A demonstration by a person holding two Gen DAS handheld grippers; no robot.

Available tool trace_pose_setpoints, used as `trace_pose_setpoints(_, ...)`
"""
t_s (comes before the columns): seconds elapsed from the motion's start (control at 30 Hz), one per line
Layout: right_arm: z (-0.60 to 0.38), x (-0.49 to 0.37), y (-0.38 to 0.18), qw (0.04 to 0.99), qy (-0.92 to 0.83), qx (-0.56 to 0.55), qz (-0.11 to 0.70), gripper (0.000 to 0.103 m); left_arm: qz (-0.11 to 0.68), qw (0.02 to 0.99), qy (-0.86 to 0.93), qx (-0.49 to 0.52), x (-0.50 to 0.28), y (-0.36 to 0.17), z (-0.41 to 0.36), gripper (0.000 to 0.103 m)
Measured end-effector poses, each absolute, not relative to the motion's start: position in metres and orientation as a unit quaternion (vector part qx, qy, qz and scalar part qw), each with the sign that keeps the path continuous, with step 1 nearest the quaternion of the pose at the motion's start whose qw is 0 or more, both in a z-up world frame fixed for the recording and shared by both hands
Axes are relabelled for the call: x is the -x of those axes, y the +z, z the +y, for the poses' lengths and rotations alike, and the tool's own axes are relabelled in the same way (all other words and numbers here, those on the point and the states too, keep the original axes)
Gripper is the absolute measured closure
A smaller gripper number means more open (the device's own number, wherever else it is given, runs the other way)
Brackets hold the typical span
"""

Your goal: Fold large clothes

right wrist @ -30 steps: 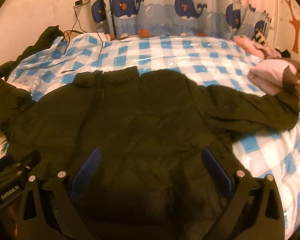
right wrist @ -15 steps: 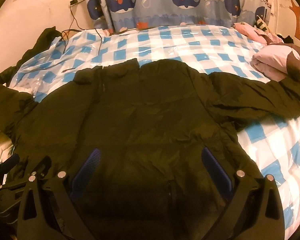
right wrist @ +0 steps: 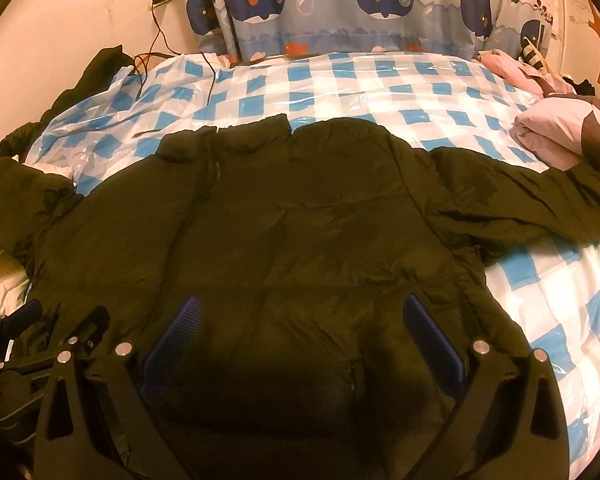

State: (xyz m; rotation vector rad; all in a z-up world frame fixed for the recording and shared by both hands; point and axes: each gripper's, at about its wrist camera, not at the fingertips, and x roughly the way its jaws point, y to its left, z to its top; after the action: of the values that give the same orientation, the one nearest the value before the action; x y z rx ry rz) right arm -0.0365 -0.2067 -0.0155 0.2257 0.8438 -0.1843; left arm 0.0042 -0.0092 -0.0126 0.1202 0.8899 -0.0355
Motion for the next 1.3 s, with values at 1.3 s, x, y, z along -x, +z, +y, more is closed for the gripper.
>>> trace_pose_setpoints(1.3, -0.2051, 0.0359, -0.0171, 0.901, -0.085, -0.112, 0.410, 0.006, 0.434, 0.899, -0.015, -0.062, -0.0053, -0.0148, -0.0110, 0.007)
